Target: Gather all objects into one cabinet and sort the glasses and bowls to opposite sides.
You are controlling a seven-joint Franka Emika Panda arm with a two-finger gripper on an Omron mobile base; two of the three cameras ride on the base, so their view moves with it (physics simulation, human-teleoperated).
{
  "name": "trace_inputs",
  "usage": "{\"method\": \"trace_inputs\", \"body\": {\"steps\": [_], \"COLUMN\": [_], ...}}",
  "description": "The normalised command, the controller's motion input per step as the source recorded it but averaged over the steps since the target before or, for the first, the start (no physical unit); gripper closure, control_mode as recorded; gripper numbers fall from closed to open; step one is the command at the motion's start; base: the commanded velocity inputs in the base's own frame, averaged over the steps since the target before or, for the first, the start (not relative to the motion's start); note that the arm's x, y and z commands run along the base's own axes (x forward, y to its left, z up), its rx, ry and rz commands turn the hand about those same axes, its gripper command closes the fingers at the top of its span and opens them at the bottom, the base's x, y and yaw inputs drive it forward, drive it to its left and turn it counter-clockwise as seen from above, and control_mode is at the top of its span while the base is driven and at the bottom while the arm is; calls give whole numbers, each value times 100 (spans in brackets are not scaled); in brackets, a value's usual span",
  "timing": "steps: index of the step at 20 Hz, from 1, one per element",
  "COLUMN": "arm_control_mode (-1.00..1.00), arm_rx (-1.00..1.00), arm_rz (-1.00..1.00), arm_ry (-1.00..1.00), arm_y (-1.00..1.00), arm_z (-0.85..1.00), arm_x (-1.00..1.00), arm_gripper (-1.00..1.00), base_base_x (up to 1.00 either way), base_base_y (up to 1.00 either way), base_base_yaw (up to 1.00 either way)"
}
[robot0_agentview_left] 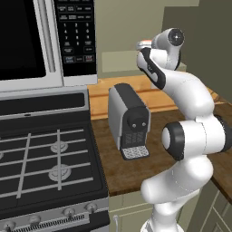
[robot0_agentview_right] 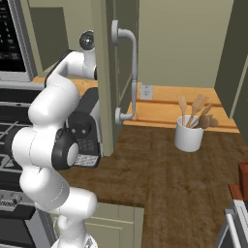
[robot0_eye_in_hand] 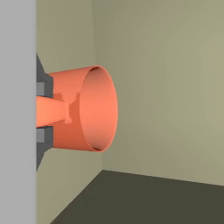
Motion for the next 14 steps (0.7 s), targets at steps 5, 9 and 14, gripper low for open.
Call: {"method": "trace_inputs", "body": {"steps": [5,9,14], "arm_control_mode": [-100,-100,-100], "arm_rx": [0,0,0], "arm_rz": [0,0,-1], "arm_ry": [0,0,0], "arm_y": [0,0,-1], "arm_z": [0,0,-1], "arm_x": [0,-8,-37], "arm_gripper": [100,100,100], "base_base_x": [0,0,0], "base_base_y": [0,0,0], "base_base_yaw": [0,0,0]}}
